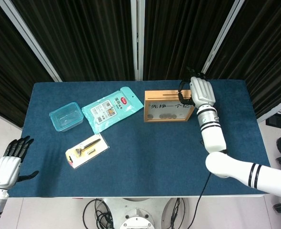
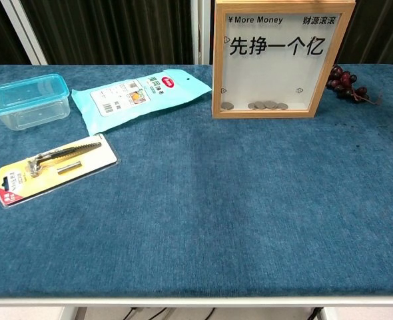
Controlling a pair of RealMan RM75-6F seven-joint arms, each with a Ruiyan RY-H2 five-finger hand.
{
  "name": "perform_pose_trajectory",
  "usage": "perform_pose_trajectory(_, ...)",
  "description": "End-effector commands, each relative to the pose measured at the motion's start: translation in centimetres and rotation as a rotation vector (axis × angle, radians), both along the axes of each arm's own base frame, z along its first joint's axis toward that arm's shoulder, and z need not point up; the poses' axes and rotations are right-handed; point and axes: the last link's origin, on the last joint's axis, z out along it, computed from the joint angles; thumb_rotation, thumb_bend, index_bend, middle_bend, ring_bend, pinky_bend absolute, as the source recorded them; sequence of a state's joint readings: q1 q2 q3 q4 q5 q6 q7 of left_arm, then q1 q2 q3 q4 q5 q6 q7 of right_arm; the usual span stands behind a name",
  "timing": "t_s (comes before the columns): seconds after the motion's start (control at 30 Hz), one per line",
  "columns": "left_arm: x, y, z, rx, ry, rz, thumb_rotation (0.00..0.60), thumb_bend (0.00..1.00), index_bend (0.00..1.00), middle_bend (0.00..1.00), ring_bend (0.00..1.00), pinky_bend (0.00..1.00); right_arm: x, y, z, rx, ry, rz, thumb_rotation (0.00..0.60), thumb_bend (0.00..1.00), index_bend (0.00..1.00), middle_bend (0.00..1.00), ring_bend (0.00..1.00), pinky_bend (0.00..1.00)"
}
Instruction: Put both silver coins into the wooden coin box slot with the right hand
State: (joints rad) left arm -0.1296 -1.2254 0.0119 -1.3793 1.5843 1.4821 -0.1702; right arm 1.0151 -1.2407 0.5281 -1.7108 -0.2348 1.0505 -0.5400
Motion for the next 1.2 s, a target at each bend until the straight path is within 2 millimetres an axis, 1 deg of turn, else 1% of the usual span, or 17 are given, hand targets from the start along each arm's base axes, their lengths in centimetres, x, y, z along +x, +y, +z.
perform_pose_trajectory(0.03, 0.0, 0.0, 0.1, 0.000, -0.001, 0.000, 0.600, 0.00, 0.00, 0.00, 0.00, 0.00, 0.7, -0.8, -0.2, 0.019, 0.031, -0.014, 0.600, 0.45, 0.80, 0.04, 0.00, 0.00)
perform_pose_trajectory(0.43, 0.3, 0.0, 0.1, 0.003, -0.004, -0.017, 0.600, 0.00, 0.00, 0.00, 0.00, 0.00, 0.1, -1.4, -0.6, 0.043, 0.054, -0.045, 0.600, 0.45, 0.81, 0.04, 0.00, 0.00)
perform_pose_trajectory(0.7, 0.1, -0.1, 0.2, 0.009, 0.000, -0.007, 0.600, 0.00, 0.00, 0.00, 0.00, 0.00, -0.4, -1.7, -1.3, 0.056, 0.078, -0.054, 0.600, 0.45, 0.81, 0.04, 0.00, 0.00)
perform_pose_trajectory(1.2, 0.0, 0.0, 0.2, 0.007, 0.005, -0.001, 0.600, 0.00, 0.00, 0.00, 0.00, 0.00, -0.8, -2.3, -1.9, 0.069, 0.076, -0.054, 0.600, 0.45, 0.81, 0.04, 0.00, 0.00)
